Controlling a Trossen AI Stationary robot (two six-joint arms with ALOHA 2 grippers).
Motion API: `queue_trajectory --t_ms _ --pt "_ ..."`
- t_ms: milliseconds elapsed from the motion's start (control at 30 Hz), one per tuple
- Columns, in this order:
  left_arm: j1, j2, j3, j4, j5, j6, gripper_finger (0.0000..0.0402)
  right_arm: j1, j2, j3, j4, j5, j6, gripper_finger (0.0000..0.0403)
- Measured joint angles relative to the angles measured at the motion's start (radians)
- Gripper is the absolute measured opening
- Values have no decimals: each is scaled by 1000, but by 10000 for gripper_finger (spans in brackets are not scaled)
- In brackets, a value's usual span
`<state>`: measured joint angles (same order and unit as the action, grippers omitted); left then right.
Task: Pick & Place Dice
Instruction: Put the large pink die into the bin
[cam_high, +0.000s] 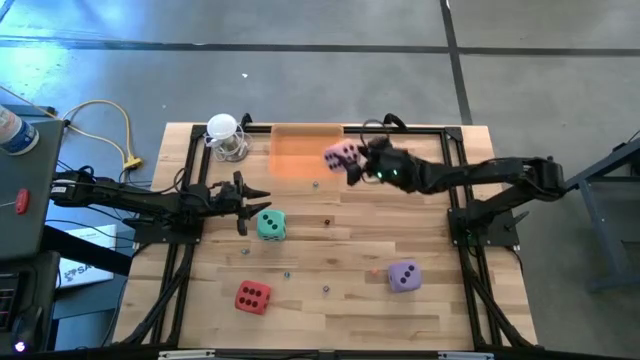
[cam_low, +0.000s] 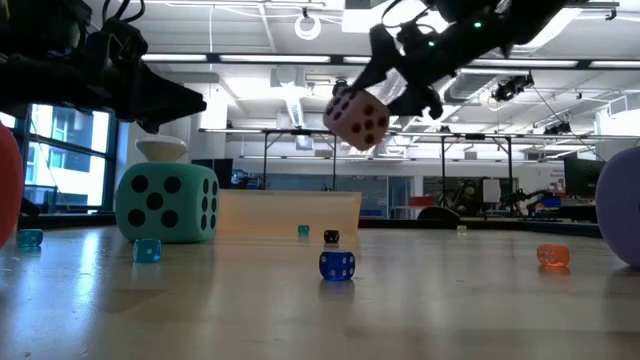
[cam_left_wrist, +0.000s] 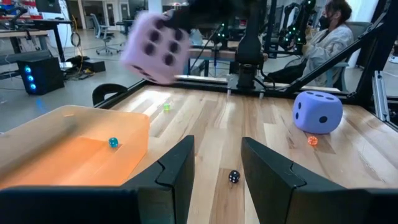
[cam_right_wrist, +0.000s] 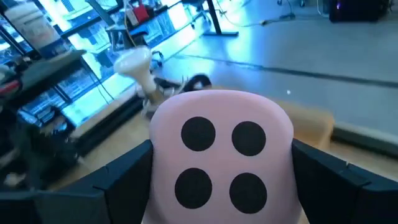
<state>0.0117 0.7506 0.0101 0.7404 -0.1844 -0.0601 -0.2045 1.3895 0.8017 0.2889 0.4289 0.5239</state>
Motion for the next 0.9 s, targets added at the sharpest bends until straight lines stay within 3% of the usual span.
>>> queue_trajectory --t_ms 167,367,500,700,900 --pt "0 0 0 2 0 0 129 -85 98 164 -76 -88 -72 312" --pt "0 0 0 4 0 0 129 -154 291 432 -344 -92 -111 312" --pt "0 0 0 2 0 0 129 -193 417 563 -434 -89 -113 312" --pt "0 0 0 1 0 0 129 -229 549 647 -473 -41 -75 318" --pt "0 0 0 -10 0 0 129 -245 584 650 -482 -37 -58 339"
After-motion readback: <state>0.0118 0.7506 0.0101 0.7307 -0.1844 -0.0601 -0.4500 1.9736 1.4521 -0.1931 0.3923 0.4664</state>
